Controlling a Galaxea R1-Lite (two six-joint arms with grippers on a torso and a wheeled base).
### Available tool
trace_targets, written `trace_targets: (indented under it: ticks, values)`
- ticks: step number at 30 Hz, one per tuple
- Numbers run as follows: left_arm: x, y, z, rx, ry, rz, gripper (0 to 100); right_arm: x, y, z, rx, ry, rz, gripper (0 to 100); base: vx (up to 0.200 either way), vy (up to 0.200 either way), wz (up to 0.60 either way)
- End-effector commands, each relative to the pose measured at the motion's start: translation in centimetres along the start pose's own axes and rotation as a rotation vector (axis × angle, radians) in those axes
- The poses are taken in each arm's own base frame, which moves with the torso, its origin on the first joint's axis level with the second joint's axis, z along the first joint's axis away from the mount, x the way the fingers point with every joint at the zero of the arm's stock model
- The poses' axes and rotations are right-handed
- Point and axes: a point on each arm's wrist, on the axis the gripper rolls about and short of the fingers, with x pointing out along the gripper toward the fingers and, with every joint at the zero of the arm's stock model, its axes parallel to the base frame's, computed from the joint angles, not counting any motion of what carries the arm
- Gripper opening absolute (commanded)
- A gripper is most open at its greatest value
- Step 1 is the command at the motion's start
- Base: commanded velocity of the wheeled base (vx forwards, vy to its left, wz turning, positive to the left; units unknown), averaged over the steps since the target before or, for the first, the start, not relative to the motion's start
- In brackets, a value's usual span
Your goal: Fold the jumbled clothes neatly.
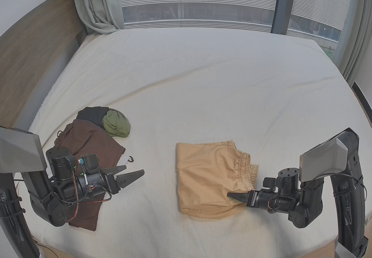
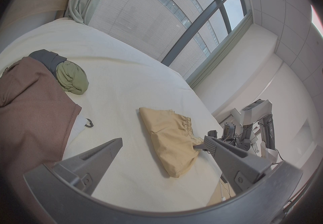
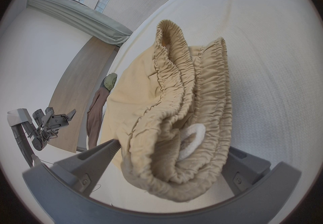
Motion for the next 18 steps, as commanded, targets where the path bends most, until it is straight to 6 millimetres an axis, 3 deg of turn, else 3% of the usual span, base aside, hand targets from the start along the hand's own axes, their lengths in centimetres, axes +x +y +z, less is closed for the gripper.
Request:
trace_targets:
  ticks: [1, 9, 10, 18]
  values:
    - [0.01, 0.03, 0.0, 0.0, 0.0, 0.001, 100, 0.23, -0.15, -0.1, 0.001, 0.001, -0.003, 100, 0.0, 0.0, 0.0]
    - [0.02, -0.03, 0.02, 0.002, -0.001, -0.001, 100, 0.18, -0.17, -0.16, 0.001, 0.003, -0.006, 100, 0.0, 0.0, 0.0]
    - [0.02, -0.03, 0.02, 0.002, -0.001, -0.001, 100, 0.18, -0.17, -0.16, 0.001, 0.003, -0.006, 0, 0.0, 0.0, 0.0]
    - [0.02, -0.03, 0.02, 0.002, -0.001, -0.001, 100, 0.15, -0.18, -0.19, 0.001, 0.004, -0.007, 0, 0.0, 0.0, 0.0]
